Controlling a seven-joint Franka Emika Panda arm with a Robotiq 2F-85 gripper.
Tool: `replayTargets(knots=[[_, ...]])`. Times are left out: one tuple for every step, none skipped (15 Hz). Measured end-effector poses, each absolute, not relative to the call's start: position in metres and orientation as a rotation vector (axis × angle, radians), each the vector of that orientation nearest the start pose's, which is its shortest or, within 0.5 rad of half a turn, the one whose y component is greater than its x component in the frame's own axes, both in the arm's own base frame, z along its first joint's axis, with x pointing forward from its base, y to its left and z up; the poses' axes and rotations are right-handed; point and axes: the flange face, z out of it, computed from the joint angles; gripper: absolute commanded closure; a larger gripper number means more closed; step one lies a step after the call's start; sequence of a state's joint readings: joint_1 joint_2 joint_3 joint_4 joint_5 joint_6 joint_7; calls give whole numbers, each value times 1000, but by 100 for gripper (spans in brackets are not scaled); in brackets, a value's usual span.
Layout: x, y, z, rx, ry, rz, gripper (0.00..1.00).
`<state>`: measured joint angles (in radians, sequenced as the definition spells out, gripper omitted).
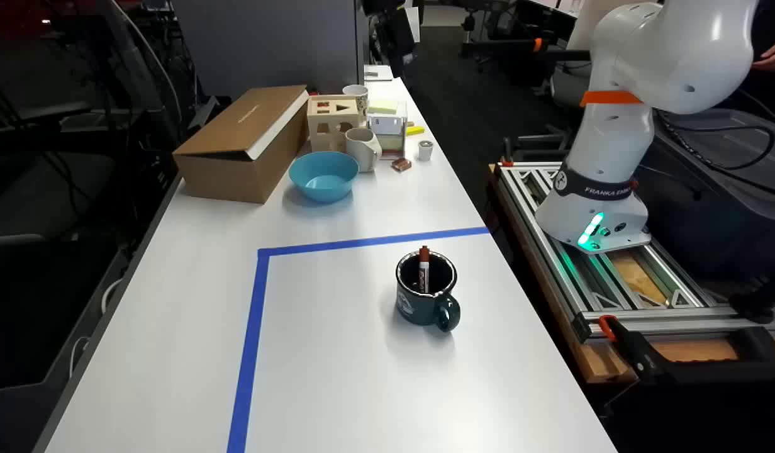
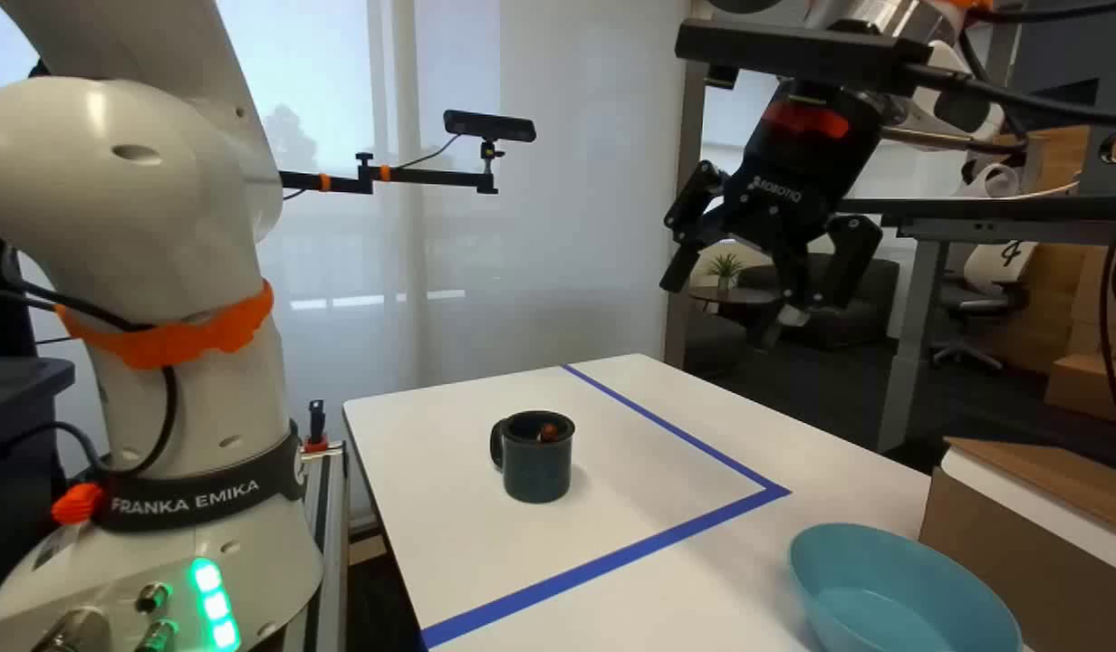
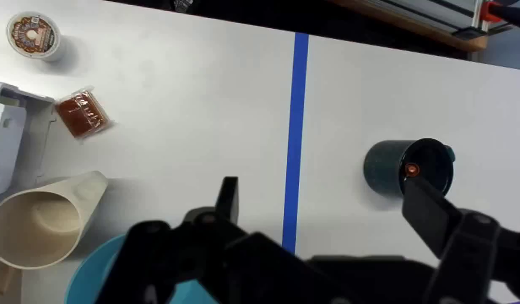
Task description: Remove the marker from the mug
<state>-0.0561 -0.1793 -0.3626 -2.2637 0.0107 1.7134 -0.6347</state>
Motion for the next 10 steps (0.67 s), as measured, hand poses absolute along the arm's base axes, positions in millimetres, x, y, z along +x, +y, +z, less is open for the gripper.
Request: replayTargets(knots=[[405,-182,405,-2838,-328,426,0],[405,-182,405,-2838,-328,425,0],[405,-182,405,-2838,-328,425,0],[405,-182,405,-2838,-328,425,0],[405,-182,405,-2838,-328,425,0],[405,-182,405,-2838,-328,425,0],[405,-181,405,-2839,-328,427,0],[406,-181,405,-2840,-329,430,0],[407,-179,404,-2844,-335,427,0],[410,-174,402,-2849,-348,421,0]])
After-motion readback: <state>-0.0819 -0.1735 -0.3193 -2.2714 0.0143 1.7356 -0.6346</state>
